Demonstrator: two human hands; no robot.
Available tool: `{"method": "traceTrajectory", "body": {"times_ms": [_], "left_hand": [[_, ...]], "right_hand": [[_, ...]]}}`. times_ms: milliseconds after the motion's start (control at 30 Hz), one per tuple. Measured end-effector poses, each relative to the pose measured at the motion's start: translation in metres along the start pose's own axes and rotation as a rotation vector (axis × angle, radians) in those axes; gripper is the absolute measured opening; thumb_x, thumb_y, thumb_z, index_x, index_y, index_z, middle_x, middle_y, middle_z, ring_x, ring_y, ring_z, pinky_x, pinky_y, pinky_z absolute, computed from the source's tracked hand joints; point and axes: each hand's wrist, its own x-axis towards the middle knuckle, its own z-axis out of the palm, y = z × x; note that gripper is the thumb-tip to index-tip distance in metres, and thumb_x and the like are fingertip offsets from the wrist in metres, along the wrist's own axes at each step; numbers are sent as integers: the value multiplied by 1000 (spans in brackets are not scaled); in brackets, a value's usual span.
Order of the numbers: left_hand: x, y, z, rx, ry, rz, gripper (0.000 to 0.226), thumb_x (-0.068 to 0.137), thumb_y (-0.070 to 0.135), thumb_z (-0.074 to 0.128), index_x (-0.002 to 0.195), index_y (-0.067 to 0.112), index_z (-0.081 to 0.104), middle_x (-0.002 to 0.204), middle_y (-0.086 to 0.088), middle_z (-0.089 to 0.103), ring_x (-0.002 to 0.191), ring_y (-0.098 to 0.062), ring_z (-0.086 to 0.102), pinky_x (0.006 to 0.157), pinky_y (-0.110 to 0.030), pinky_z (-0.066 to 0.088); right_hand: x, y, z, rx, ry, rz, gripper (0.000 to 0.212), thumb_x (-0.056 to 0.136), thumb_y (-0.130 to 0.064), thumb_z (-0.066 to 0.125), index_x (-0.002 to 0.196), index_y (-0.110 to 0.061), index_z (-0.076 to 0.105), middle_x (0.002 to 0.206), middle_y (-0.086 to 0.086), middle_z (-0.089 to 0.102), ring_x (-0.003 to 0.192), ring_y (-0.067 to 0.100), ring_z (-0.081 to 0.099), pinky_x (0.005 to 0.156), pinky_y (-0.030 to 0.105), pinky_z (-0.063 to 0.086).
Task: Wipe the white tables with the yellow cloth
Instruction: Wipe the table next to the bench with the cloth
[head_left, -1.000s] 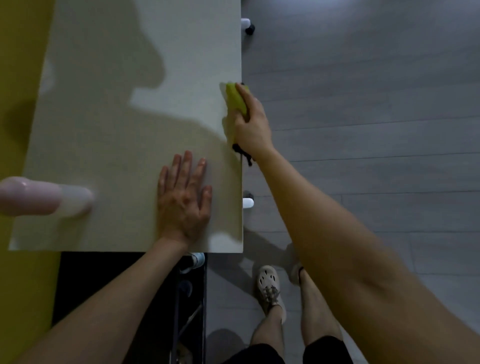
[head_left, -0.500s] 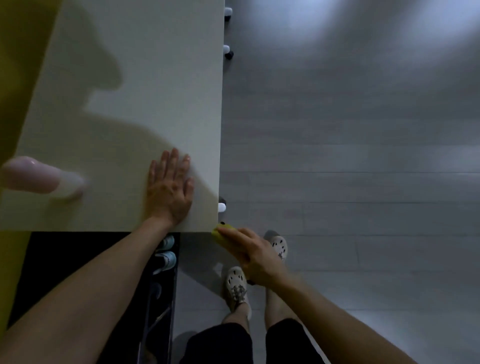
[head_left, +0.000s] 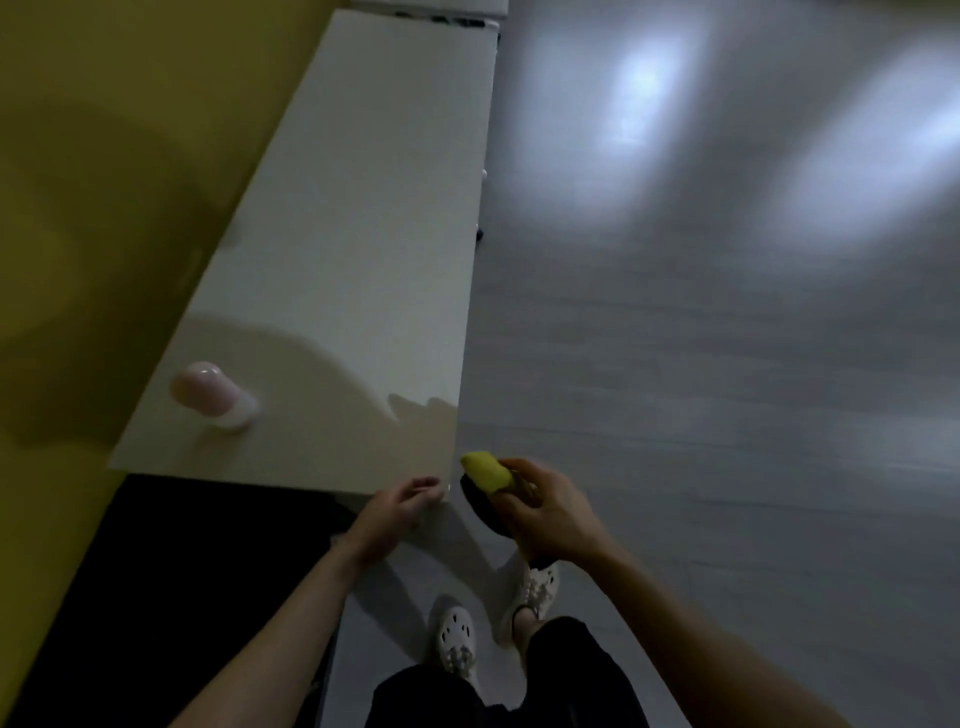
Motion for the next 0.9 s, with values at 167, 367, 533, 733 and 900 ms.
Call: {"method": "traceTrajectory", "body": {"times_ms": [167, 367, 533, 733, 900], "left_hand": [[-29, 27, -1, -322, -12, 59, 58, 83, 37, 67, 138, 18, 63, 126, -7, 79, 122, -26, 73, 110, -47, 55], [-26, 54, -35, -384, 339, 229, 78, 74, 57, 83, 141, 21, 66, 134, -5, 76, 130, -28, 68, 112, -52, 50], [-23, 80, -50, -307, 700, 226, 28, 91, 11, 87, 110, 10, 66, 104, -7, 78, 104, -26, 76, 78, -25, 60], [-33, 102, -44, -80, 824, 150, 27, 92, 34, 84, 111, 26, 65, 103, 8, 78, 98, -11, 75, 87, -41, 62], [-60, 91, -27, -113, 1003, 85, 22, 100, 41, 78, 109, 28, 62, 99, 18, 72, 93, -5, 72, 80, -37, 57]], "right_hand": [[28, -72, -17, -50, -24, -147, 48, 103, -47, 71, 146, -35, 53, 138, -9, 68, 118, 18, 67, 92, 36, 56], [91, -135, -25, 43, -286, -281, 31, 105, -23, 66, 134, -33, 59, 128, -6, 70, 120, 17, 67, 103, 46, 58], [148, -175, -45, -19, -440, -350, 36, 101, -45, 68, 136, -36, 66, 133, -5, 66, 123, 15, 64, 108, 41, 56], [191, -189, -62, -322, -607, -511, 53, 99, -56, 72, 144, -29, 61, 131, -8, 68, 111, 10, 67, 84, 20, 54], [206, -212, -43, -535, -767, -758, 44, 98, -45, 77, 138, -29, 67, 123, -6, 75, 110, 16, 71, 99, 40, 61]]}}
